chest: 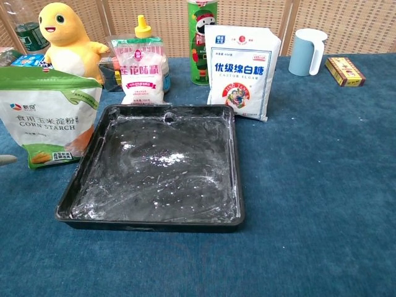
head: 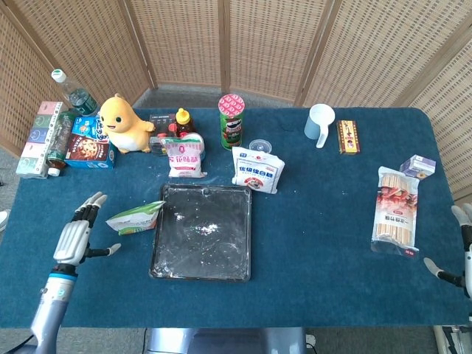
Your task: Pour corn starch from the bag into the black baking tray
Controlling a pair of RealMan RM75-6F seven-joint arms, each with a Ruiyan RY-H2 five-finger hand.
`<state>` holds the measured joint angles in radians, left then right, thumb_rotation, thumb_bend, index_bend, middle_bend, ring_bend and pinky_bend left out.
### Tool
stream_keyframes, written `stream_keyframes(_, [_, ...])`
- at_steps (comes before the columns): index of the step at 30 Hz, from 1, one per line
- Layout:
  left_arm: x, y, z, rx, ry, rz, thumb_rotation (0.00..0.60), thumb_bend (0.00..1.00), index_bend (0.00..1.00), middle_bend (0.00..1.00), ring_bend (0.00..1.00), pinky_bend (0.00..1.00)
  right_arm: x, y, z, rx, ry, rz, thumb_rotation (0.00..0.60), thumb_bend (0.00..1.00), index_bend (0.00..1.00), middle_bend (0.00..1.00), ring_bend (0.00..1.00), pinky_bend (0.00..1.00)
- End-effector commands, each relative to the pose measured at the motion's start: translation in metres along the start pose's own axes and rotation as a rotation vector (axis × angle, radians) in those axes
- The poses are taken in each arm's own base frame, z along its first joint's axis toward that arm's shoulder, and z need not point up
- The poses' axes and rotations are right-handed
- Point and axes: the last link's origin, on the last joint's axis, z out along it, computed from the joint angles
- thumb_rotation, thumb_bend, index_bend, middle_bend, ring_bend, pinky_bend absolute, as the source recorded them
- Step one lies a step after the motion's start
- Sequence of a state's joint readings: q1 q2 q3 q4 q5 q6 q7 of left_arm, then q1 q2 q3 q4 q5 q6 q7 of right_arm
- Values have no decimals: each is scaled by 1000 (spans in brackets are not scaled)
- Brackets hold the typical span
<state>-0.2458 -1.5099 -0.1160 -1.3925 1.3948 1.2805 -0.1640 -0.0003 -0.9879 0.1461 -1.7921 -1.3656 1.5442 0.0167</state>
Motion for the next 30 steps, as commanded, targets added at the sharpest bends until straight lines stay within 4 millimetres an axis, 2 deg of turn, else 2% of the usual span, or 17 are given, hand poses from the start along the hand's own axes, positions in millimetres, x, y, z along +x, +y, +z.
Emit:
stream_keyframes(1, [-6, 0, 7, 18, 0, 0, 600, 0, 0, 0, 0, 72, 1, 1, 0, -2, 0, 5, 600, 51, 0, 0, 0, 0])
stream_keyframes(6, [-16, 0, 17, 27, -16, -19, 600, 2, 0, 0, 0, 72, 2, 2, 1, -3, -2, 13, 600, 51, 0, 0, 0, 0])
stream_keyframes(11, [-26, 5, 25, 9, -19, -38, 600, 56, 0, 0, 0, 71, 1, 1, 1, -1, -8, 18, 600, 51, 0, 0, 0, 0])
stream_keyframes(14, [-32, 7, 30, 11, -15, -51, 600, 122, 0, 0, 0, 71, 1, 0, 1, 3, -11, 20, 600, 51, 0, 0, 0, 0])
stream_keyframes(19, [-43, 10, 42, 30, -23, -63, 600, 325, 6, 0, 0, 118, 0, 0, 1, 6, -12, 20, 600, 51, 0, 0, 0, 0])
stream_keyframes(22, [-47, 14, 47, 18, -9, -52, 600, 380, 57, 0, 1, 143, 0, 0, 1, 6, -15, 20, 600, 51, 0, 0, 0, 0])
stream_keyframes(24, [-49, 16, 49, 13, 5, -46, 600, 413, 126, 21, 29, 195, -1, 0, 1, 8, -16, 20, 600, 51, 0, 0, 0, 0])
stream_keyframes(27, [-51, 20, 53, 4, 30, -38, 600, 451, 222, 122, 153, 337, -1, 0, 1, 8, -19, 21, 600, 51, 0, 0, 0, 0])
stream_keyframes(30, [-55, 21, 56, -5, 22, -13, 600, 478, 266, 222, 263, 447, -1, 0, 2, 8, -21, 24, 600, 51, 0, 0, 0, 0])
